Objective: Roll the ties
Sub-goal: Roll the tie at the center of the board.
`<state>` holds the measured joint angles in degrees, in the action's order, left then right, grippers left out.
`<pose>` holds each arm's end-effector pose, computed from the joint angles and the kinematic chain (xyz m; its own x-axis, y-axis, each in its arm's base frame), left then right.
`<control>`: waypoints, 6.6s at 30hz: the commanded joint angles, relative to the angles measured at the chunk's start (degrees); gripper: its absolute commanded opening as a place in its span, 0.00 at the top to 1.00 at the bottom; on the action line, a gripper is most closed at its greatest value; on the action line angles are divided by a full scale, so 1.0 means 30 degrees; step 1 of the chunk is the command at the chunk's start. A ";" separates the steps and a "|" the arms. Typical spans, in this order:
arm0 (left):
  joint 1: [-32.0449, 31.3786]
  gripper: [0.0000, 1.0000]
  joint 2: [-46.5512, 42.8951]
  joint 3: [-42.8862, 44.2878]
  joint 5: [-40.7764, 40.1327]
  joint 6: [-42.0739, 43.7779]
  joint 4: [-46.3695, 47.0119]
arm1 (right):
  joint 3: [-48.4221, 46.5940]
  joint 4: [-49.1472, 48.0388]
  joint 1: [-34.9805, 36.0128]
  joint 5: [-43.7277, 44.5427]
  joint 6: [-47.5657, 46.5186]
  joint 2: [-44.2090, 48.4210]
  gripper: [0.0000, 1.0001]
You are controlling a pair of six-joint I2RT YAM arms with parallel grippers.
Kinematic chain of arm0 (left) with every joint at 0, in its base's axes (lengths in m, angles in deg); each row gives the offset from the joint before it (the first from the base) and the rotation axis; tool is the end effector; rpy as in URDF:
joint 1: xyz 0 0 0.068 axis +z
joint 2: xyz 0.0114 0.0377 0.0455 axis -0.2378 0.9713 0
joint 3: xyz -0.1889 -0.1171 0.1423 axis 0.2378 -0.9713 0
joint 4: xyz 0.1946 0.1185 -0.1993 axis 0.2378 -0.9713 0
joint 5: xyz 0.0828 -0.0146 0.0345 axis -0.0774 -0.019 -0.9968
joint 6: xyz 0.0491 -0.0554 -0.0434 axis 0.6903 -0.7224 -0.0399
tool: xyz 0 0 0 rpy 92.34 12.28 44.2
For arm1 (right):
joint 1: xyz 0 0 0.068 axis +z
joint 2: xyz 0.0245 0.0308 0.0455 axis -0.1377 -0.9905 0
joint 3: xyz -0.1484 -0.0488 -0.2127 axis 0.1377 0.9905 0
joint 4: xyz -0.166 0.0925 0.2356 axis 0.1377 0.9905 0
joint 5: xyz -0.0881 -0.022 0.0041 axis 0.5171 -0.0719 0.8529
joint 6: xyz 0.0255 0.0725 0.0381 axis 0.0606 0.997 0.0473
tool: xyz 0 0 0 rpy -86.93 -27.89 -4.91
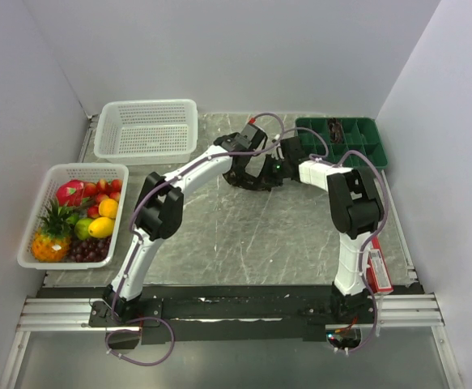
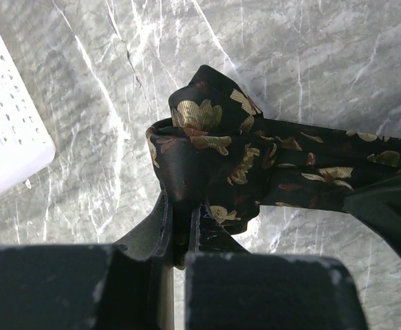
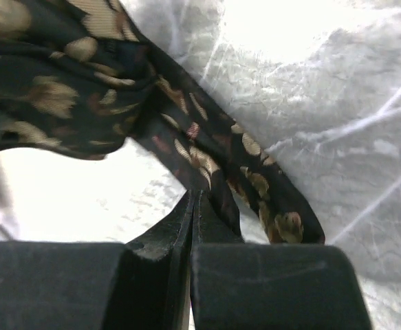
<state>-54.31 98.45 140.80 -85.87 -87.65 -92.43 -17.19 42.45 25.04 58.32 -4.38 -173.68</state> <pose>0.4537 -0.3447 0.1848 -0.6574 0.4391 -0.6124 0.3262 0.8984 0.2940 0.4514 0.1743 0.0858 -0.8974 0.1389 -0.4188 -0.1529 0.7923 0.5906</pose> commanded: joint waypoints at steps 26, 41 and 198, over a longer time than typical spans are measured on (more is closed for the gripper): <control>-0.0427 0.84 -0.1181 -0.0280 0.3344 -0.0262 0.1816 | -0.2629 -0.3246 0.0884 -0.0811 0.4086 -0.2987 1.00; -0.0427 0.62 -0.1183 -0.1658 0.5554 -0.1904 0.3312 | -0.1398 -0.1873 0.0473 0.0094 0.2622 -0.0003 1.00; 0.4935 0.60 -0.0656 -1.1356 1.8562 -0.8672 1.7990 | -1.0273 0.7183 -0.0493 0.3461 -0.1628 -0.3777 1.00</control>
<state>-39.43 95.45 106.79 -31.10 -114.05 -39.84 -45.19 62.23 23.53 61.19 -8.64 -188.83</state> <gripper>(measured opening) 0.398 0.004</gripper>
